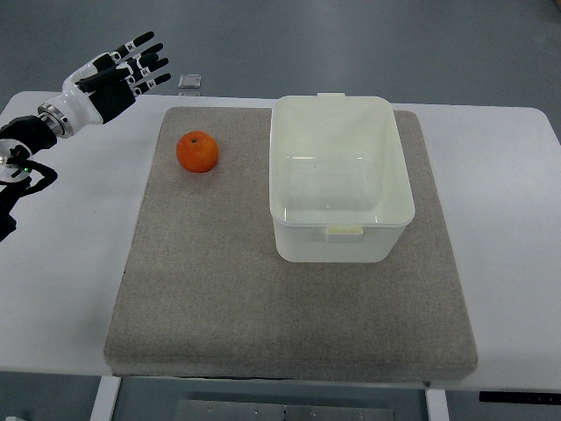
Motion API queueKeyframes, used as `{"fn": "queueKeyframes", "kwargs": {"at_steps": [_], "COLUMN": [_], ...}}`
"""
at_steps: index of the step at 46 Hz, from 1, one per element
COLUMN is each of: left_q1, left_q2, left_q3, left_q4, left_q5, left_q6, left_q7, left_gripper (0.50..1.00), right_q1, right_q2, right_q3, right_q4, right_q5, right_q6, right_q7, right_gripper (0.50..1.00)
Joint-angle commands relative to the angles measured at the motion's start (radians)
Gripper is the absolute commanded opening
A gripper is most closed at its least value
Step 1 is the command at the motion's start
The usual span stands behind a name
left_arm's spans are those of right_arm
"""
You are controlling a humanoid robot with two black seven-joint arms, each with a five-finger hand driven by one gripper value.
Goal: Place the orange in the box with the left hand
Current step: 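Move the left hand toward the orange, opening its fingers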
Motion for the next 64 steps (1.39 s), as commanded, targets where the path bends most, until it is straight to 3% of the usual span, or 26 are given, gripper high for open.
{"fn": "queueKeyframes", "kwargs": {"at_steps": [1,30,36,40,50,64], "left_q1": [-0.001,-0.012,-0.029,-0.038,-0.061,-0.101], "left_q2": [0.0,0.0,0.006,0.006,0.006,0.018], "left_q3": [0.001,0.004,0.007,0.007,0.007,0.047], "left_q4": [0.007,0.009,0.003,0.001,-0.003,-0.014], "left_q5": [0.0,0.008,0.136,0.273,0.676,0.955], "left_q6": [0.0,-0.011,-0.018,-0.018,-0.009,-0.008], "left_q7": [0.0,0.0,-0.005,-0.043,-0.235,-0.271], "left_gripper": [0.994,0.994,0.992,0.992,0.992,0.992], "right_q1": [0.0,0.0,0.0,0.0,0.0,0.0], "right_q2": [0.0,0.0,0.0,0.0,0.0,0.0], "right_q3": [0.0,0.0,0.0,0.0,0.0,0.0], "right_q4": [0.0,0.0,0.0,0.0,0.0,0.0], "right_q5": [-0.001,0.001,-0.001,0.001,-0.001,-0.001], "right_q6": [0.0,0.0,0.0,0.0,0.0,0.0], "right_q7": [0.0,0.0,0.0,0.0,0.0,0.0], "right_gripper": [0.926,0.926,0.926,0.926,0.926,0.926]}}
